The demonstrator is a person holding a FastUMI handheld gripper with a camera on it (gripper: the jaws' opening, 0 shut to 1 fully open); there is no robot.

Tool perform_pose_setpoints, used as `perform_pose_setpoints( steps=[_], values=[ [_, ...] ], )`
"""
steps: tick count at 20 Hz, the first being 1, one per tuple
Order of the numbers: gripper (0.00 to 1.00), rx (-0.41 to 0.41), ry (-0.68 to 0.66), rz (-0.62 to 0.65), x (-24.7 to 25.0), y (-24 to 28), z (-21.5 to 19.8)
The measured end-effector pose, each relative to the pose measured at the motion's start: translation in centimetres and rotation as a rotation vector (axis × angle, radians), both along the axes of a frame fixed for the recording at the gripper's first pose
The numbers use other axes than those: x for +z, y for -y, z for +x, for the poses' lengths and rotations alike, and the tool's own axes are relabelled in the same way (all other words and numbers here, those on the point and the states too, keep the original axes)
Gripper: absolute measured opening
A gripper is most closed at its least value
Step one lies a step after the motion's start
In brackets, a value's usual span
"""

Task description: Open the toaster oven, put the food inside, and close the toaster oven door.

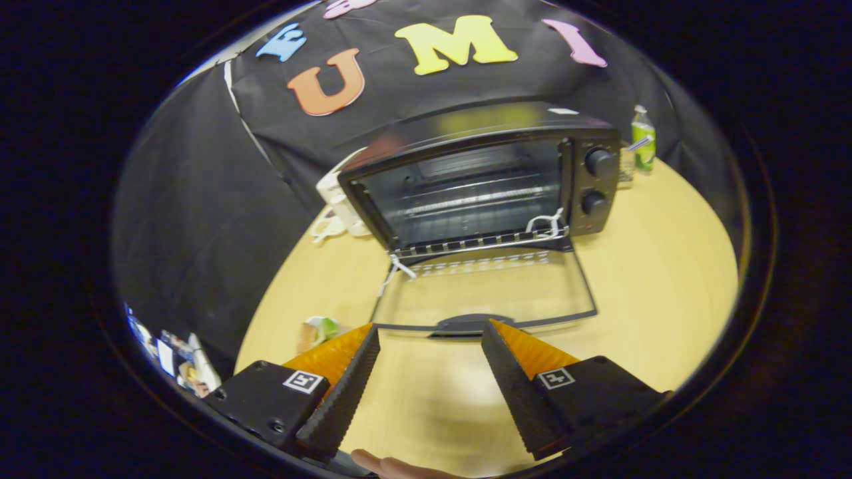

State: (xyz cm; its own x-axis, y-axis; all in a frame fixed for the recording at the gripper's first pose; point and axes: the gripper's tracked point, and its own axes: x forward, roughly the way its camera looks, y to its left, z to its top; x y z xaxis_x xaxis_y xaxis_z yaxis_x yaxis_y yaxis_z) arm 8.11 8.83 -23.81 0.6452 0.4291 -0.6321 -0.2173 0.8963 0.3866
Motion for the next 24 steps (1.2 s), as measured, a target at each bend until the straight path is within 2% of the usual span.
perform_pose_setpoints(
  steps=[5,8,11,12,15,19,24],
  values=[
    [0.98,0.250,-0.183,0.190,-0.5,-6.3,-4.6],
    [0.96,0.321,-0.247,0.218,-1.2,-8.1,-5.8],
    [0.94,0.328,-0.263,0.198,-1.8,-9.2,-5.7],
    [0.93,0.308,-0.265,0.203,-1.8,-9.4,-5.2],
    [0.84,0.262,-0.303,0.228,-2.6,-9.6,-3.7],
    [0.77,0.300,-0.390,0.266,-3.4,-10.7,-4.3],
    [0.62,0.293,-0.389,0.270,-3.7,-10.9,-3.8]
  ],
)
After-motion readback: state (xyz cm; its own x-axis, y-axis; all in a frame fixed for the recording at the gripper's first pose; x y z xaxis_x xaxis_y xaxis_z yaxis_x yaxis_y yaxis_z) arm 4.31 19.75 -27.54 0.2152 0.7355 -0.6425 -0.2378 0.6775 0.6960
